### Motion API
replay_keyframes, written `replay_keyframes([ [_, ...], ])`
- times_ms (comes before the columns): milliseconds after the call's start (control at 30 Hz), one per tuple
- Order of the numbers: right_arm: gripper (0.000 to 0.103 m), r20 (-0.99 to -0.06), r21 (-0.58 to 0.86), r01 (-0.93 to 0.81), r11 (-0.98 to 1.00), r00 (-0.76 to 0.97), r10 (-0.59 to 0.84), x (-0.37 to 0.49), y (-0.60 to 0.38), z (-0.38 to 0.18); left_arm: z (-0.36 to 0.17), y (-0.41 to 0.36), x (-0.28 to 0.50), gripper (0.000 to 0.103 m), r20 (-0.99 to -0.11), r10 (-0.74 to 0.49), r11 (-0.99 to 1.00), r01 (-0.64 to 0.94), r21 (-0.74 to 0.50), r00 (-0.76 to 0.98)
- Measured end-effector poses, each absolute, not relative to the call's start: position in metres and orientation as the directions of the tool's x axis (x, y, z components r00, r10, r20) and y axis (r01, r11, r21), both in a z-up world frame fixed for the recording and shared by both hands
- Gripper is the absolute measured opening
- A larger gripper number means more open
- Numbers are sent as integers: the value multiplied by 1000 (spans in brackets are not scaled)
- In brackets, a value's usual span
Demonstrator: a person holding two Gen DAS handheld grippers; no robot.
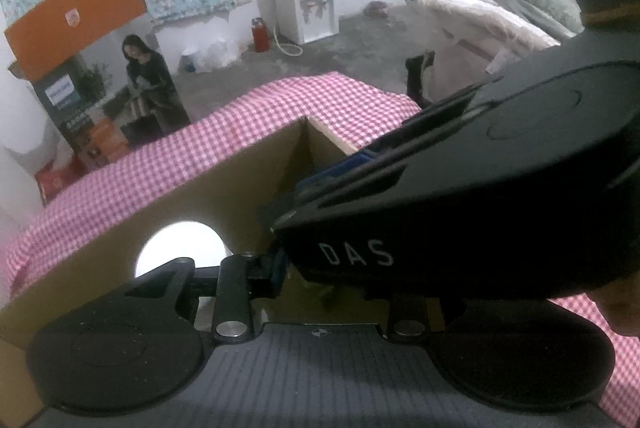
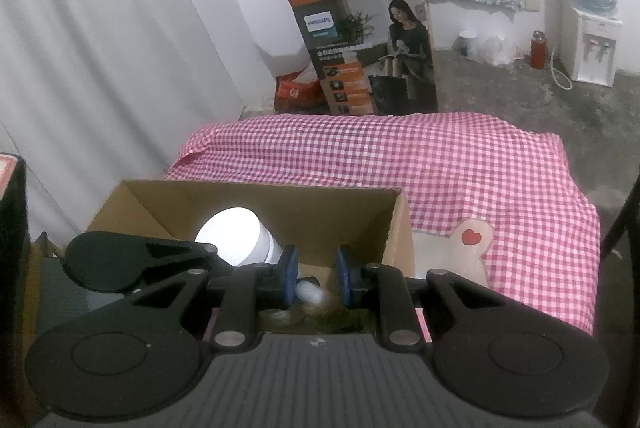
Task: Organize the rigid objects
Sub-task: 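Lift the dropper bottle and lower it into the box, then open the right gripper to release the bottle in the box, then move the right gripper out of the box to the white charger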
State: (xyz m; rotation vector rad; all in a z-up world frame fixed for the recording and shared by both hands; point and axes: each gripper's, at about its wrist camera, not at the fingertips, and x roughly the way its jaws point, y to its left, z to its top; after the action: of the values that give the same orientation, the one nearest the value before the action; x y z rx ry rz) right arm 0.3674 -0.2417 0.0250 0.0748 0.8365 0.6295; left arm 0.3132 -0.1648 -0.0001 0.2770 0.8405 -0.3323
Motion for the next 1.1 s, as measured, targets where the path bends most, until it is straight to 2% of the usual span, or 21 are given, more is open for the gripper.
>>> replay_keyframes([
  [133,23,-667,307,-485,819,503,549,367,-242,25,1,-165,310,37,-763,-176,912,396,112,622],
  [300,25,-662,309,-474,824,515,544,362,-244,32,11,-162,301,69,-750,-194,913,397,99,633],
  [433,26,-627,331,-469,819,540,562,347,-250,49,27,-155,284,82,-720,-227,909,409,85,655],
  [467,29,-615,338,-470,815,545,570,343,-252,55,31,-152,279,85,-712,-233,908,411,86,663],
  [500,45,-598,345,-472,812,556,577,335,-255,62,36,-149,273,86,-702,-239,907,412,85,671],
  [533,51,-584,348,-472,810,567,581,329,-257,68,41,-146,266,88,-691,-247,907,413,83,679],
  [567,66,-568,348,-474,809,580,584,321,-260,74,46,-142,260,91,-681,-255,907,414,78,687],
  [667,69,-520,336,-492,803,614,594,294,-267,97,63,-127,237,97,-640,-288,910,412,48,712],
  [733,77,-499,327,-487,810,639,585,273,-271,111,75,-117,219,99,-615,-314,908,417,28,724],
  [800,94,-485,308,-482,820,662,571,251,-273,122,84,-109,205,101,-592,-338,904,427,11,732],
  [867,103,-466,274,-479,834,692,551,227,-275,134,91,-95,189,102,-571,-369,901,434,-25,733],
  [967,103,-437,207,-486,849,730,525,187,-272,147,95,-76,169,103,-573,-416,891,441,-104,706],
  [1100,103,-474,87,-481,873,751,461,152,-253,152,87,-57,143,103,-578,-445,884,438,-162,684],
])
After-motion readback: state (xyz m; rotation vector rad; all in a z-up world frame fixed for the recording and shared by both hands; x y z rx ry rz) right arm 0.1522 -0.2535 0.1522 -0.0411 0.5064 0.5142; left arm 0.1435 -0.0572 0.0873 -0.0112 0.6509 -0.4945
